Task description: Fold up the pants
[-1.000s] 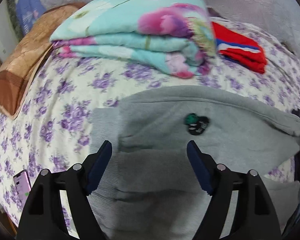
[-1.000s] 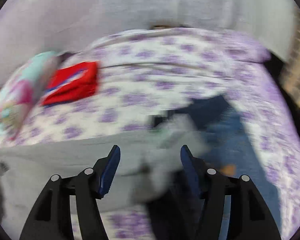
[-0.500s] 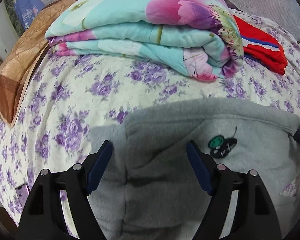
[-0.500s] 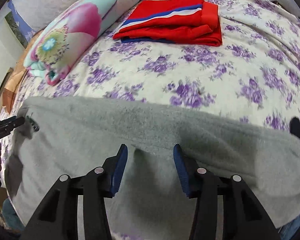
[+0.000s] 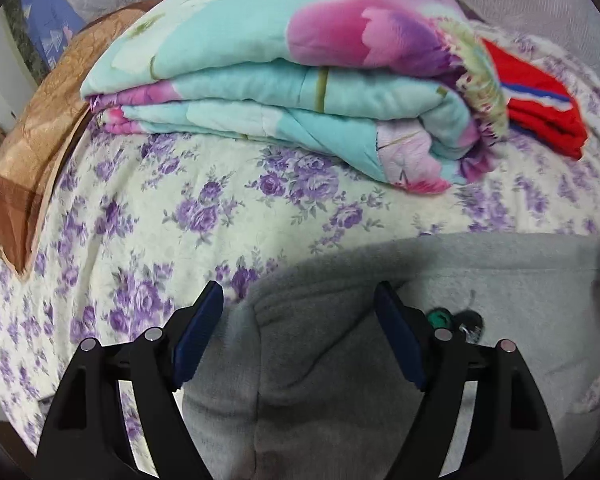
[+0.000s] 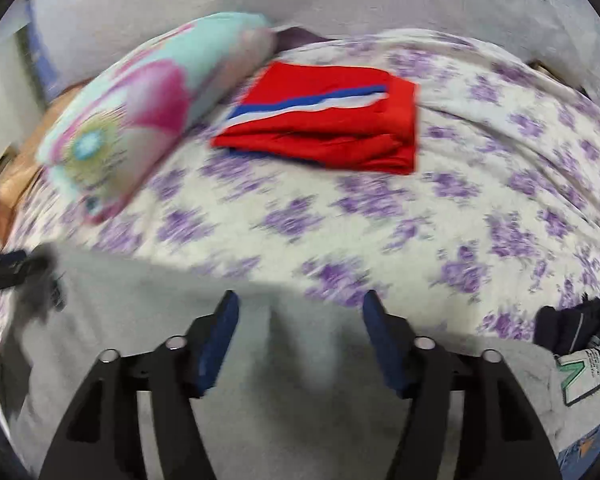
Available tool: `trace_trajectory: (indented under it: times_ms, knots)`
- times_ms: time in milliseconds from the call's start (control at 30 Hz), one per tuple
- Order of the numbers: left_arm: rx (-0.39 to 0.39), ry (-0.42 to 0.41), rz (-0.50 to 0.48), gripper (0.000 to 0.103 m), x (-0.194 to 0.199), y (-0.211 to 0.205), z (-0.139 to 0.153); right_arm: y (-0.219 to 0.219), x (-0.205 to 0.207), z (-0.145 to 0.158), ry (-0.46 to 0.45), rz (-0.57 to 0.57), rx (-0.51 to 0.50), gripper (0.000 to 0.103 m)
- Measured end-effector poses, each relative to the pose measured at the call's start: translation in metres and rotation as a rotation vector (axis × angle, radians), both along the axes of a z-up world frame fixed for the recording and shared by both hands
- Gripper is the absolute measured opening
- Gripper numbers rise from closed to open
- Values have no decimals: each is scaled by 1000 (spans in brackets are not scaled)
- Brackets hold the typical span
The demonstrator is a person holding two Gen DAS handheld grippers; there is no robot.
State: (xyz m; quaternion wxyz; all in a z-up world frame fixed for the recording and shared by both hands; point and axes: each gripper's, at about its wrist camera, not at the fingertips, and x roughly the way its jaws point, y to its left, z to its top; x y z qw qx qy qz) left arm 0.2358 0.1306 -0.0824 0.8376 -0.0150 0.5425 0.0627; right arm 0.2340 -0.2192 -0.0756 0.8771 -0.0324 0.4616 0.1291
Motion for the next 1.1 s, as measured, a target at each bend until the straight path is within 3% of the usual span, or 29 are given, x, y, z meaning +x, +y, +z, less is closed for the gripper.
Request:
trace_trajectory:
  times_ms: [100,167,200,333,467,567,700,767,800,867,967,1100]
  knots:
    - [-51,0,11,76,-4,5,3,29,-9,-10,59,144,4,64]
    - [-46,5,10,76,-5,5,1,47,-9,-13,67,174,10,62]
    - [-27,14,3,76,-4,4,-1,58,-8,-13,63,188,28,56]
    - [-6,12,-8,76,-12,0,0,100,6,-1,48,230,132,53]
    - [-31,18,36,76,-16,8,1,152,18,-9,94,319,138,34]
    - [-33,28,37,76,-17,10,-1,171,36,-41,152,292,29,17]
    - [46,68,49,79,-7,15,-19,158,62,-49,76,149,-18,14]
    - [29,75,76,79,-5,22,-19,148,60,-36,20,64,-34,29]
    - [9,72,89,79,-7,25,-16,137,54,-25,20,91,55,33]
    - [-5,60,88,78,-11,27,-9,118,40,-13,8,111,85,38]
    - [-18,33,67,78,-27,28,4,63,6,4,-20,108,66,45]
    - [-44,-7,33,79,-55,21,21,-28,-35,12,-4,-1,29,45]
